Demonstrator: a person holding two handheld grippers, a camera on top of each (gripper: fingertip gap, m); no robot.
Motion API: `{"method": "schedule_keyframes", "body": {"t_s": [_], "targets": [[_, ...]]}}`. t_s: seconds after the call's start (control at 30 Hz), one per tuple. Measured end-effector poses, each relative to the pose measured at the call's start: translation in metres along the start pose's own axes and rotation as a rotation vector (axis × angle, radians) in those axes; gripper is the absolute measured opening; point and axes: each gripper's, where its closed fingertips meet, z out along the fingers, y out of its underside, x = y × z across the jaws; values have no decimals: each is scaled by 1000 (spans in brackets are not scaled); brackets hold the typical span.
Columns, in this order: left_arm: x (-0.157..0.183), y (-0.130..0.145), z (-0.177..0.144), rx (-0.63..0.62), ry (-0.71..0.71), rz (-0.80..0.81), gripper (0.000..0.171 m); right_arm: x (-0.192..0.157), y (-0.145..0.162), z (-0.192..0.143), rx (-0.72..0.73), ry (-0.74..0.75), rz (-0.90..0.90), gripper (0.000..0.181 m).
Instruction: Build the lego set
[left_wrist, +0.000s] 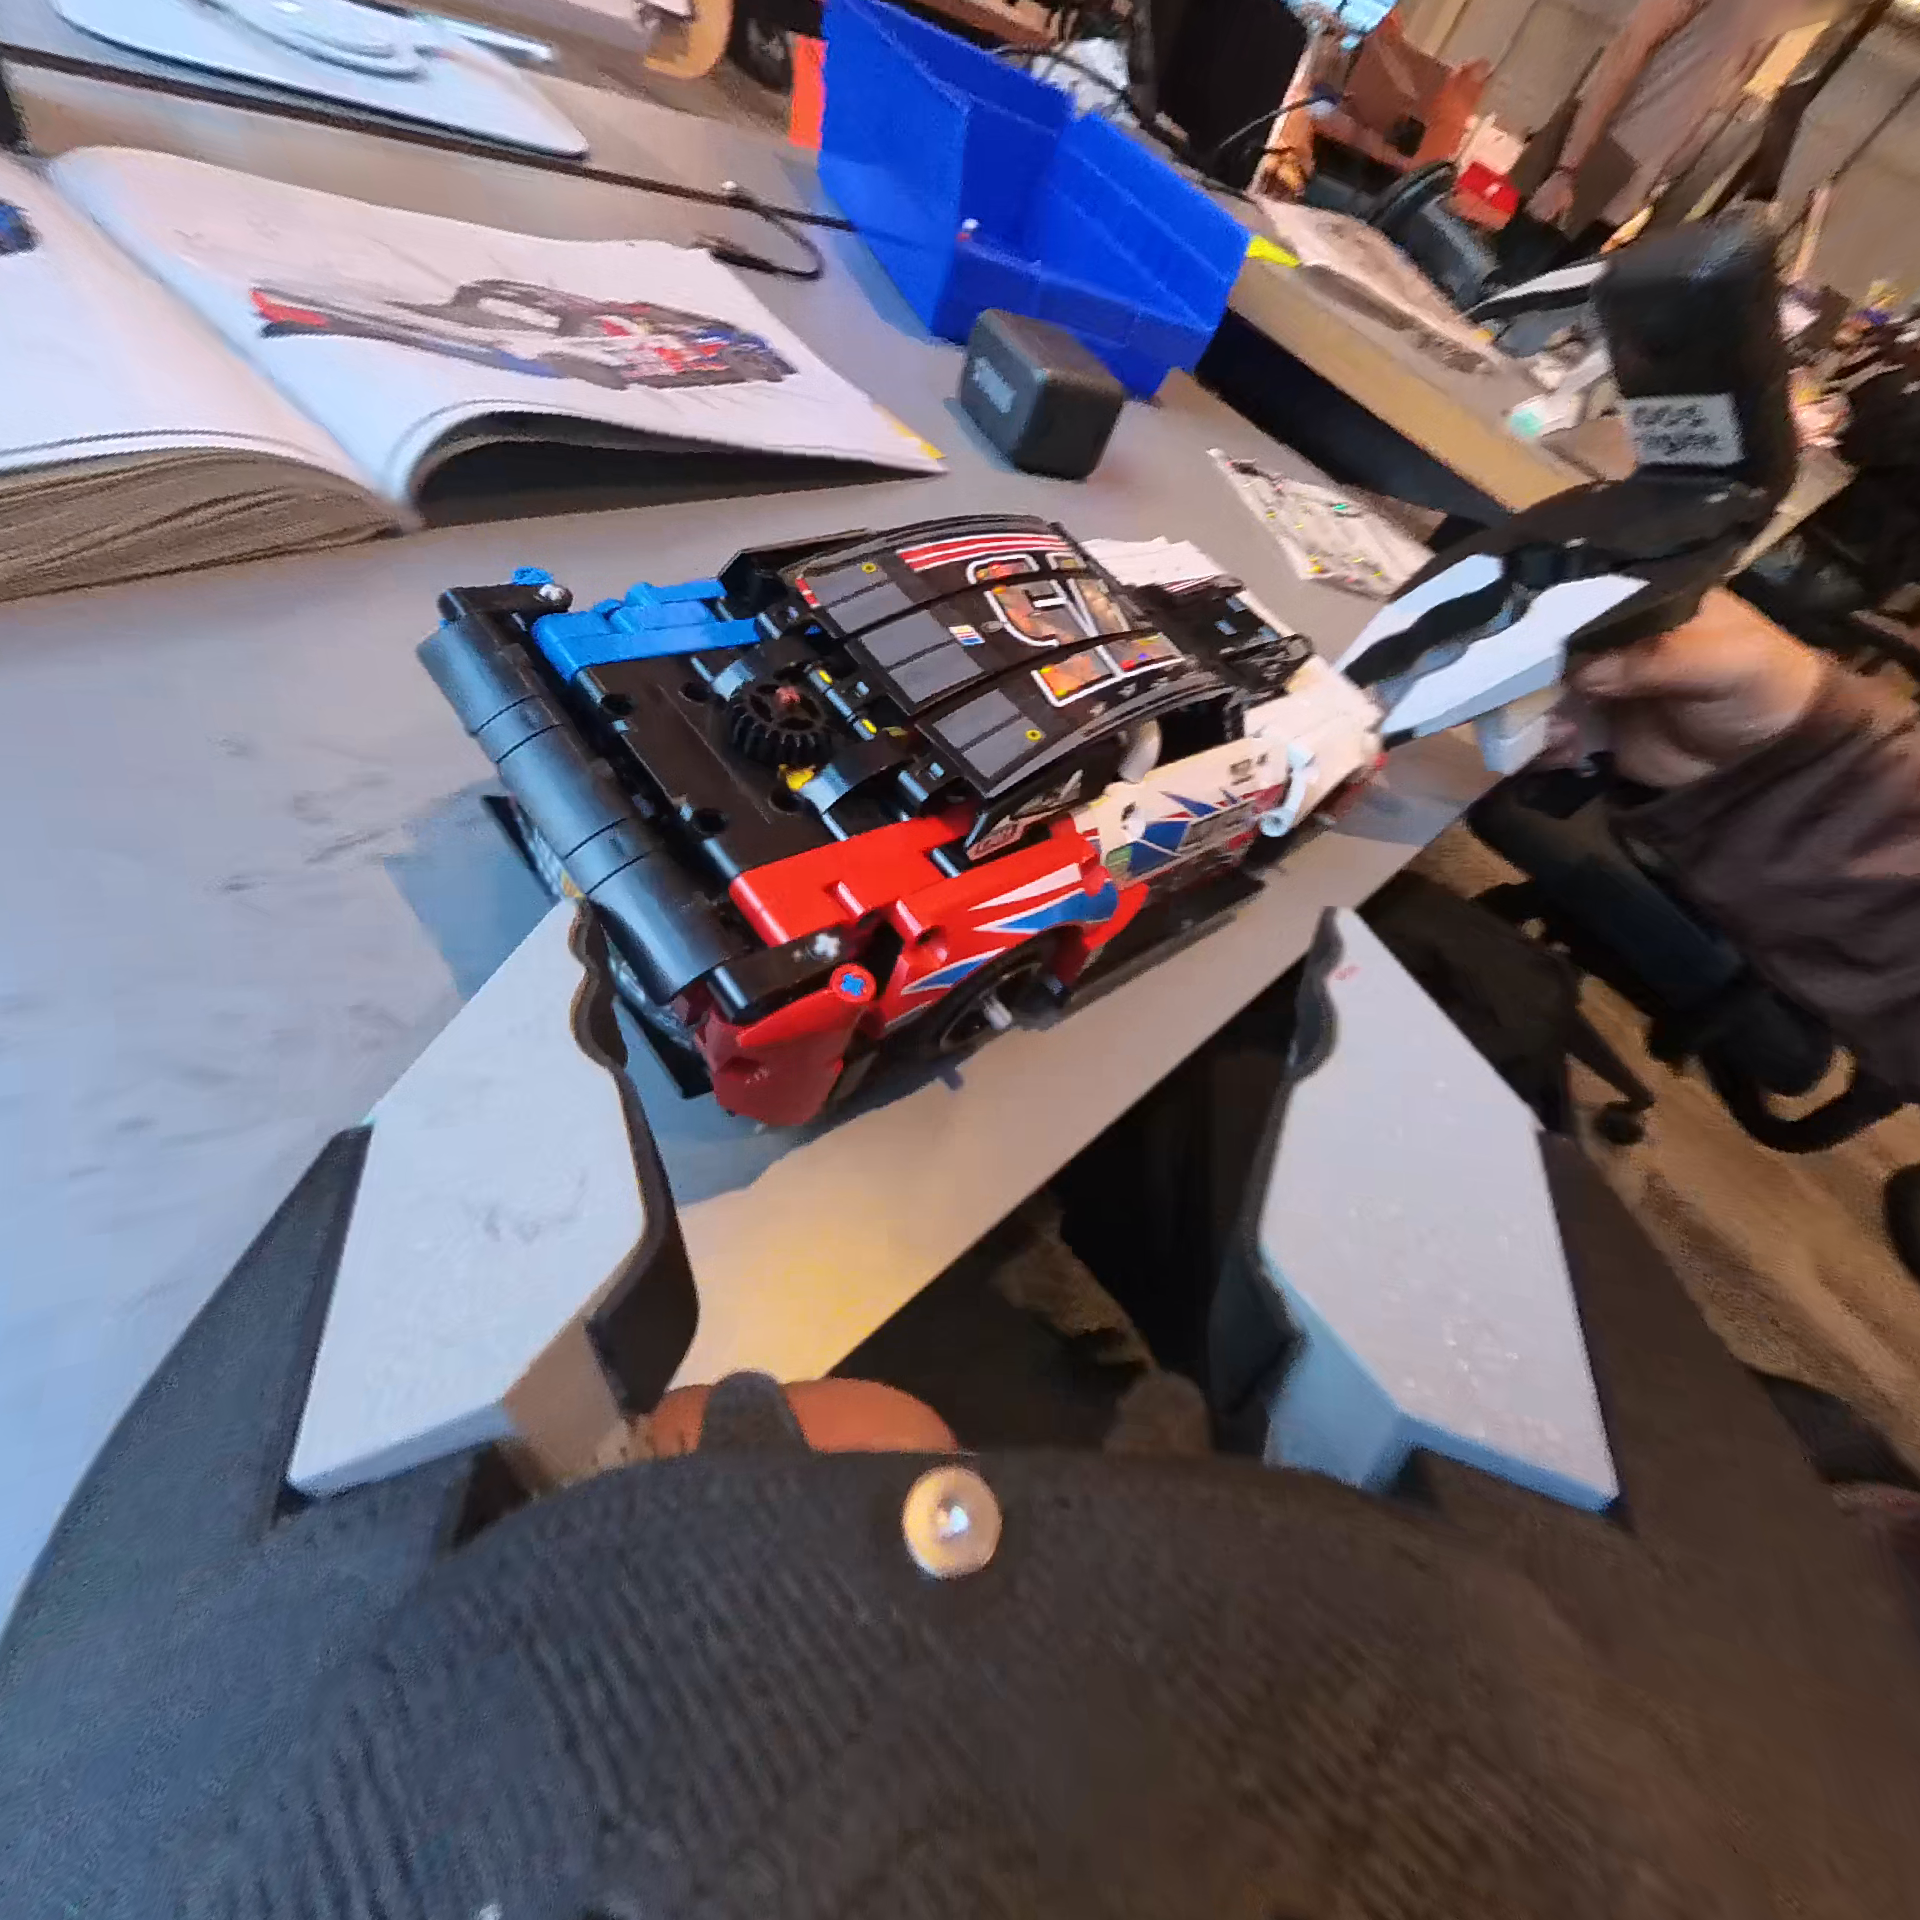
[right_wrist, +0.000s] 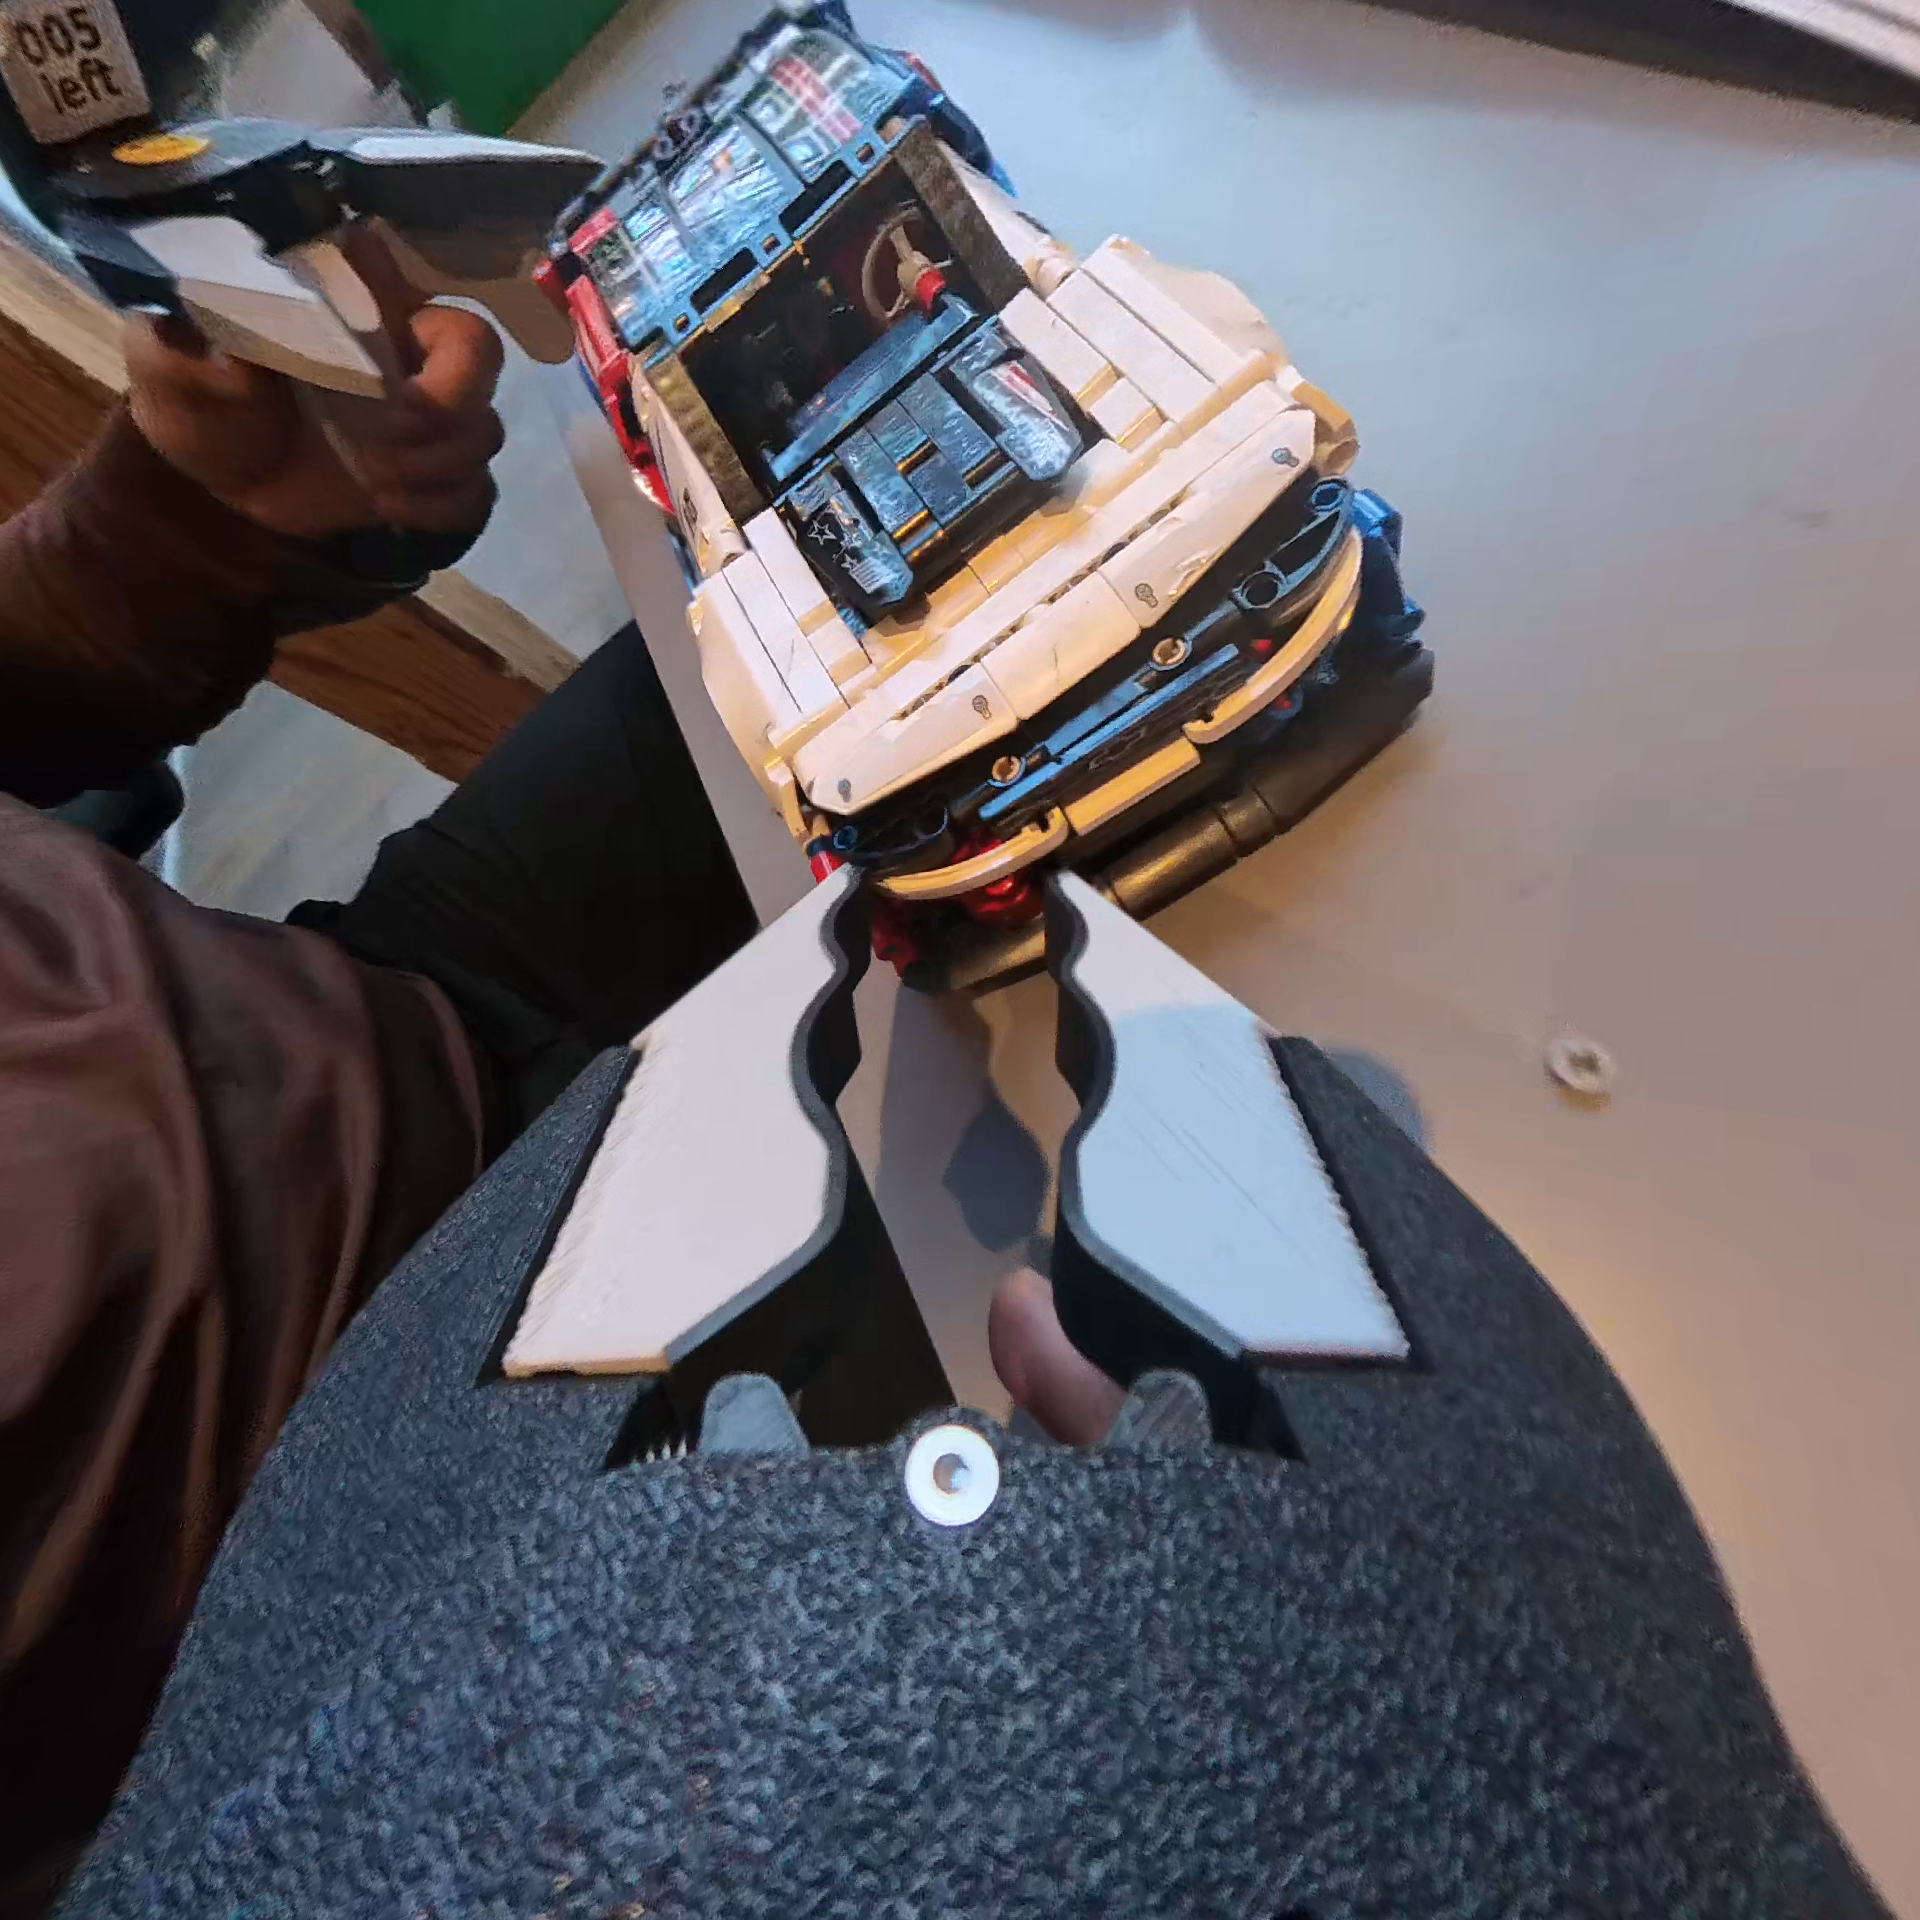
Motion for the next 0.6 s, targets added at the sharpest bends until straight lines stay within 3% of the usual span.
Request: {"method": "schedule_keyframes", "body": {"t_s": [0.13, 0.3, 0.4, 0.6], "targets": [[-39, -2, -26, 30, -54, -24, 117, -23, -11, 37, -61, -63, -22, 40], [-85, -3, -60, 4, -124, -6, 106, -50, -22, 79, -159, -53, -129, 34], [-92, -4, -72, -6, -94, -6, 91, -51, -27, 79, -187, 33, -208, 40], [-75, 1, -64, -50, -68, 19, 92, -43, -35, 58, -99, 40, -58, 54]]}}
